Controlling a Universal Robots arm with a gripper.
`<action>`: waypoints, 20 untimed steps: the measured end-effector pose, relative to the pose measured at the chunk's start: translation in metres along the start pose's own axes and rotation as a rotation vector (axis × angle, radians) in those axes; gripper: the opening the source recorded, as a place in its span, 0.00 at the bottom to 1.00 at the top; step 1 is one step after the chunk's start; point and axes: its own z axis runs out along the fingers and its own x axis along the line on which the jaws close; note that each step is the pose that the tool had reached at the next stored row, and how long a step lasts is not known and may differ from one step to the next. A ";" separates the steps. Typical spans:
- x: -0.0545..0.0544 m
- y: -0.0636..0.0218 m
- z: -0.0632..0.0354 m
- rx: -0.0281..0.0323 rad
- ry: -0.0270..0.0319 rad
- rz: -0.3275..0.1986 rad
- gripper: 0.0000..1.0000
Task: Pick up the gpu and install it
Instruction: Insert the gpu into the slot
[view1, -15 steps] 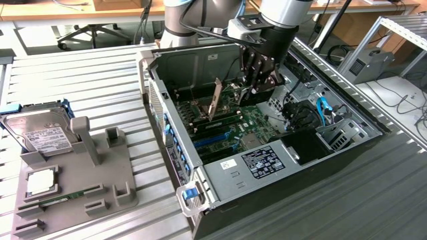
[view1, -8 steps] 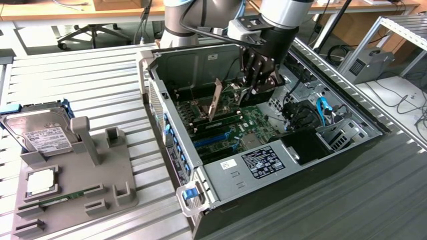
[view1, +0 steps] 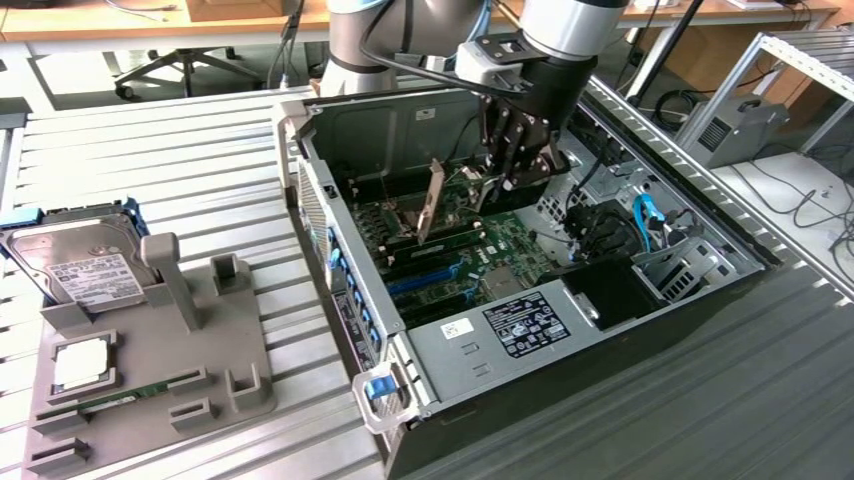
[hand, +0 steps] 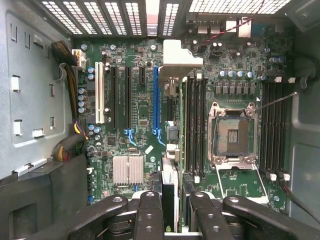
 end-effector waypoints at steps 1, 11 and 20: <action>0.000 0.0000 0.0002 0.0000 0.0000 0.000 0.26; 0.001 0.0000 0.0018 0.0001 -0.0001 0.000 0.26; 0.003 0.0000 0.0032 0.0000 0.0000 0.000 0.26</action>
